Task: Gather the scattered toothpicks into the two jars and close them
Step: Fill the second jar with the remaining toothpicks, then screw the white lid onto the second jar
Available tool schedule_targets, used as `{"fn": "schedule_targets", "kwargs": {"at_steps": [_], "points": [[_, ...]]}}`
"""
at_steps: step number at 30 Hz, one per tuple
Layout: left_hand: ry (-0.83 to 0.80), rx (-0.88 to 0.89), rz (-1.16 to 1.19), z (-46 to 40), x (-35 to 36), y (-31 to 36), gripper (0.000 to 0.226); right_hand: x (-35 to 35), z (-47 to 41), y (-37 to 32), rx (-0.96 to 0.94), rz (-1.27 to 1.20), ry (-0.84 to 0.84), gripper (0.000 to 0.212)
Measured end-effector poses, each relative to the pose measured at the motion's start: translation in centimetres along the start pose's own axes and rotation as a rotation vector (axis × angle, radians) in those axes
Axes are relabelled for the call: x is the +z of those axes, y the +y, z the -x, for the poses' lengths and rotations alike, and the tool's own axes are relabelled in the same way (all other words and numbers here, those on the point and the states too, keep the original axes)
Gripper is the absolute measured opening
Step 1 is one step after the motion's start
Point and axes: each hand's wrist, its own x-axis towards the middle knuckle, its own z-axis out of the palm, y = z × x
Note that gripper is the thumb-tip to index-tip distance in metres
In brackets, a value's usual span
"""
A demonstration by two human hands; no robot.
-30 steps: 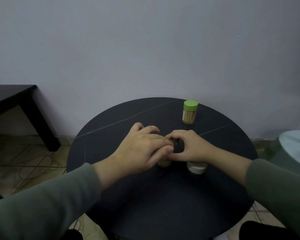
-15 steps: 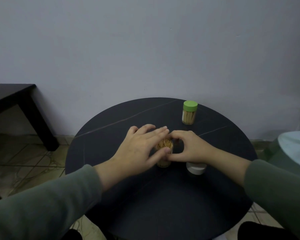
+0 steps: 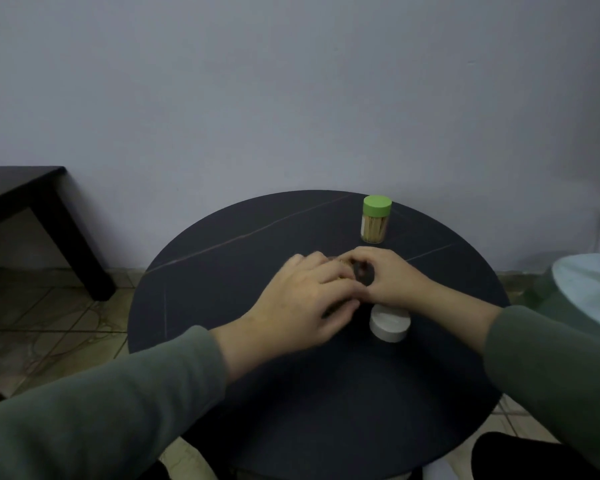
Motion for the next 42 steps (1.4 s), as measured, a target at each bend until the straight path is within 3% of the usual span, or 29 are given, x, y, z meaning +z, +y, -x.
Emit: {"fn": "schedule_targets", "kwargs": {"at_steps": [4, 7, 10, 20, 27, 30, 33, 42], "points": [[-0.128, 0.051, 0.125, -0.6, 1.5, 2.1, 0.03, -0.3, -0.3, 1.2, 0.088, -0.126, 0.078, 0.033], [-0.253, 0.034, 0.123, -0.9, 2.9, 3.0, 0.043, -0.5, 0.0, 2.1, 0.134, -0.158, 0.11, 0.033], [-0.296, 0.004, 0.134, -1.3, 3.7, 3.1, 0.04, -0.8, 0.2, 2.3, 0.168, -0.206, 0.107, 0.037], [-0.302, -0.001, 0.467, -1.9, 3.4, 1.8, 0.025, -0.8, 0.2, 3.1, 0.214, -0.302, 0.086, 0.051], [0.098, -0.137, 0.346, -2.4, 2.6, -0.1, 0.033, -0.5, 0.5, 2.8, 0.135, -0.312, 0.084, 0.042], [0.071, -0.283, 0.294, -2.2, 2.7, -1.5, 0.038, 0.2, 0.6, 2.0, 0.1, -0.334, 0.056, 0.039], [0.006, -0.37, 0.329, -1.8, 3.2, -2.5, 0.042, 0.6, 0.5, 1.4, 0.089, -0.356, 0.036, 0.051], [-0.087, -0.384, 0.36, -2.2, 3.3, -2.5, 0.049, 0.5, 0.4, 1.2, 0.066, -0.297, 0.039, 0.038]]}}
